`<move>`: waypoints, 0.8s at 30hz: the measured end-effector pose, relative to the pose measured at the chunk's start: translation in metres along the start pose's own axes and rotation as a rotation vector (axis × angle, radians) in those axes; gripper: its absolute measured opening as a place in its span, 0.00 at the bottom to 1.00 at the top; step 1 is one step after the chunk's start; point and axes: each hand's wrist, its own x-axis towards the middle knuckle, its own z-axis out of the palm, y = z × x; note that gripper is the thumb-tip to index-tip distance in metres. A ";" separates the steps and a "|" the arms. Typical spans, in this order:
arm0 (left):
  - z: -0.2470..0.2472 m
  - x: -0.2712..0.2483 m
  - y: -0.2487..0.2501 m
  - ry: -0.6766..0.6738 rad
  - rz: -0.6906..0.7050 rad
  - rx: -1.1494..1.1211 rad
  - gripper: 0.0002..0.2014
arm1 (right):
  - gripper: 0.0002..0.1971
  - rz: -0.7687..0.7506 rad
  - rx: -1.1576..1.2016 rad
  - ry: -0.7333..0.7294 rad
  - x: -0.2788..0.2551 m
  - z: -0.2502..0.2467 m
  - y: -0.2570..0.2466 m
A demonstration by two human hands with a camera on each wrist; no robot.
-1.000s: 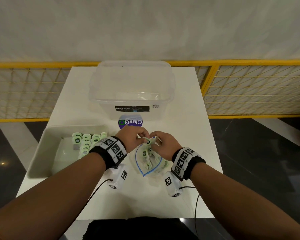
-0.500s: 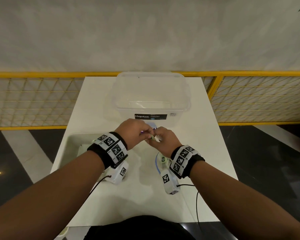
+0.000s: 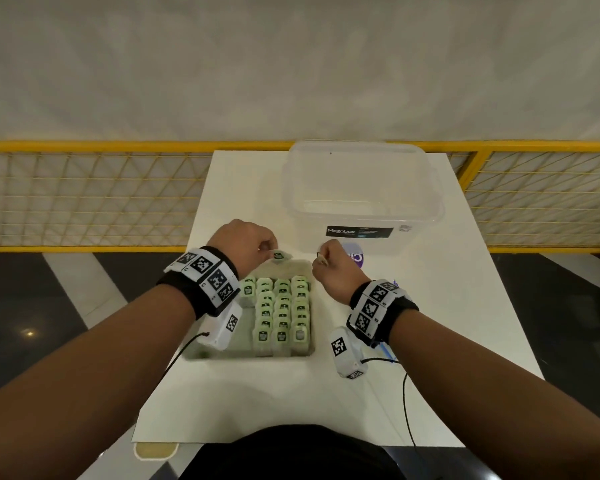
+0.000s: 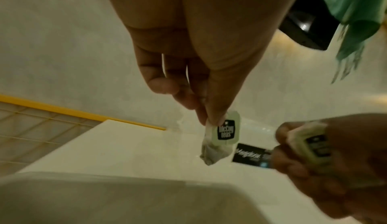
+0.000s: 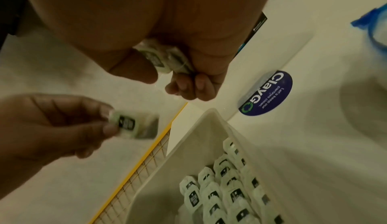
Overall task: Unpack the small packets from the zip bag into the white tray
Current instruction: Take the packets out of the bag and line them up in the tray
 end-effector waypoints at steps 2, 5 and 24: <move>0.006 -0.001 -0.021 -0.084 -0.085 0.088 0.05 | 0.08 0.021 -0.044 -0.009 0.002 0.006 -0.003; 0.025 0.003 -0.038 -0.305 -0.147 0.218 0.07 | 0.08 0.026 -0.047 -0.006 0.007 0.014 -0.004; 0.112 0.038 -0.090 -0.458 -0.197 0.316 0.07 | 0.14 0.050 -0.102 0.001 0.001 0.028 0.008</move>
